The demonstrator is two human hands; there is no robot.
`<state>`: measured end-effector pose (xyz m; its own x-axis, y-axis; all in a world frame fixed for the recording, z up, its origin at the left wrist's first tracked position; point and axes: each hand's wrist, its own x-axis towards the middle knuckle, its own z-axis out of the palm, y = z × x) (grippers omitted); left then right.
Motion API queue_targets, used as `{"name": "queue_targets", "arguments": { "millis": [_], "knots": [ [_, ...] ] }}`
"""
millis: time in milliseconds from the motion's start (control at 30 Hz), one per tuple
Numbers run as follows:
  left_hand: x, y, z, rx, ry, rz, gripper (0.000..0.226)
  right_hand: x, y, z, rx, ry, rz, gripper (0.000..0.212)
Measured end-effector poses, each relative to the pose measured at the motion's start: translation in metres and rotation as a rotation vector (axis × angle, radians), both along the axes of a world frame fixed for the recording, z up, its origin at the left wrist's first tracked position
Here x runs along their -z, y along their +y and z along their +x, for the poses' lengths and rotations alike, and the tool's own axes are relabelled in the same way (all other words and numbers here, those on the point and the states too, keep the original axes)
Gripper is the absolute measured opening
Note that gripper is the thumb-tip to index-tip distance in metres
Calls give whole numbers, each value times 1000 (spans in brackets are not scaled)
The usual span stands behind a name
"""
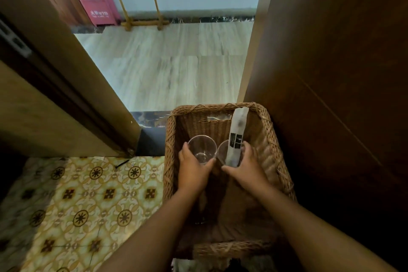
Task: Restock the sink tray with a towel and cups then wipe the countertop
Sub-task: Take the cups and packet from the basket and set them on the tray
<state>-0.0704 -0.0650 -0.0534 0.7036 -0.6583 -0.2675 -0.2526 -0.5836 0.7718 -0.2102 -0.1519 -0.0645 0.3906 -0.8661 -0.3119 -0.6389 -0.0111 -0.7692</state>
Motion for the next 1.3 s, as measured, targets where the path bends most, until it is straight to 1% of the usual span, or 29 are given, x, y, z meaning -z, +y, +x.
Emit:
{"name": "queue_targets", "arguments": {
  "millis": [67,200,333,400,500,700,967,1100,1300],
  "knots": [
    [-23,13,1,18,-16,-38,108,-31,2,1,-52,-15,-46,112],
    [-62,38,20,-21,-74,-95,101,-83,9,12,-161,-57,-119,113],
    [-87,72,50,-124,-118,-133,107,-111,24,41,-307,-72,-177,115],
    [-93,96,66,-202,-118,-152,108,-118,35,64,-390,-93,-189,112],
    [-96,134,92,-316,-121,-157,103,-120,56,102,-490,-119,-211,105],
    [-95,229,159,-503,-132,-135,102,-107,122,202,-698,-89,-243,104],
    [-98,361,276,-650,-187,-87,105,-101,241,361,-867,-135,-199,95],
    [-99,417,323,-726,-187,-93,106,-106,292,431,-957,-154,-114,105],
    [-90,467,389,-857,-177,-55,107,-103,340,524,-1083,-137,-169,113]
  ]
}}
